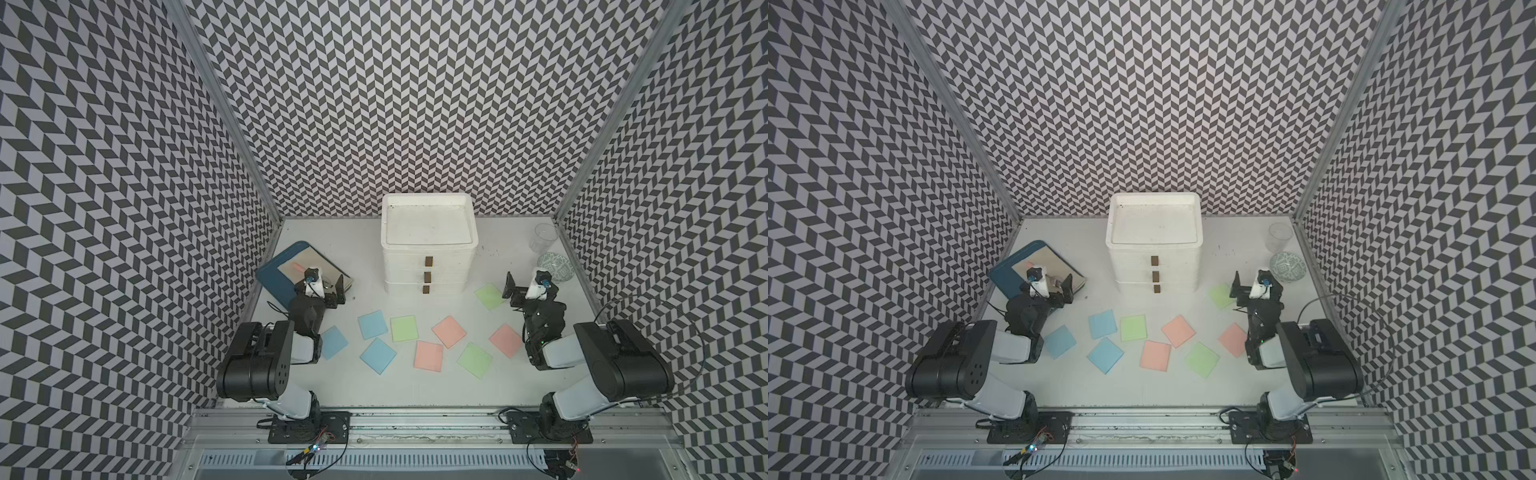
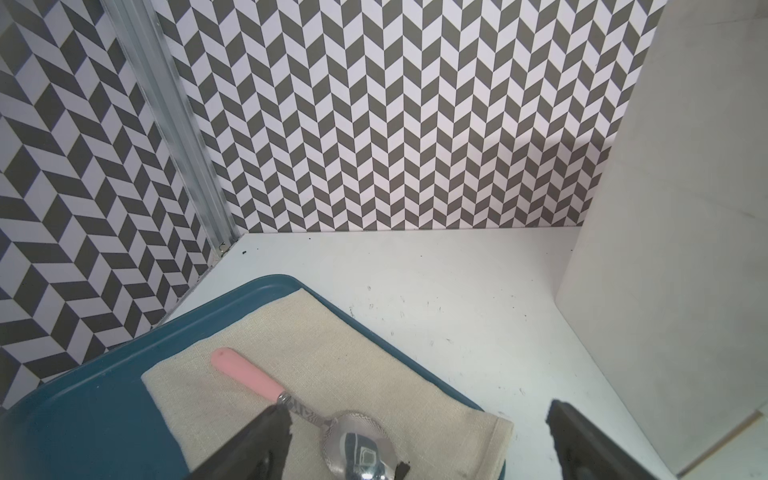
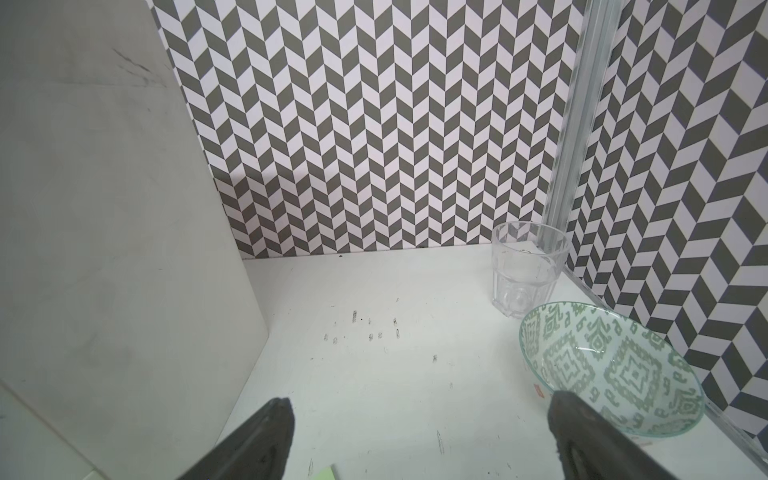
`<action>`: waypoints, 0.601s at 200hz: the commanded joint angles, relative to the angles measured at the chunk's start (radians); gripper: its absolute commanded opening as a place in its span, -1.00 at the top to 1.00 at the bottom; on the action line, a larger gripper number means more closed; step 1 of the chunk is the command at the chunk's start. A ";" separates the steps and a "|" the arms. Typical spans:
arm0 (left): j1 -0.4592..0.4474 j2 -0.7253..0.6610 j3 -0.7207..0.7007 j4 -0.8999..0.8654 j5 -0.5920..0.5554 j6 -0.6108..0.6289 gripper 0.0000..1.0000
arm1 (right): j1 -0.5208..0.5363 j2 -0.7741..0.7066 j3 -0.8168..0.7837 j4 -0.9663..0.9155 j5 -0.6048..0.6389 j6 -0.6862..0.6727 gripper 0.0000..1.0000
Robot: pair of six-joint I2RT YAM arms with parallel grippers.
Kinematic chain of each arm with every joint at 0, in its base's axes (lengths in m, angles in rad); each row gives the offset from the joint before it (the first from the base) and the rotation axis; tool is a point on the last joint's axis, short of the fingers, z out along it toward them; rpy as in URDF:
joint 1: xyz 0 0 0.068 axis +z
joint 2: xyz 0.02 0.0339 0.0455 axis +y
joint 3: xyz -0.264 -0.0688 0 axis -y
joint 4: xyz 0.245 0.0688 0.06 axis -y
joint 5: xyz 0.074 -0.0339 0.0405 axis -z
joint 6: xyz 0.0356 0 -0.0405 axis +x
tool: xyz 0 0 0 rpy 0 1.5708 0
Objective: Please put the sticky notes in the drawer by color
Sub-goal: Adjust the storage box at the center of the board.
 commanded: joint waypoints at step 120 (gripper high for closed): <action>-0.002 -0.009 0.016 0.010 -0.006 0.003 -1.00 | 0.004 0.008 0.012 0.033 0.009 0.003 -0.99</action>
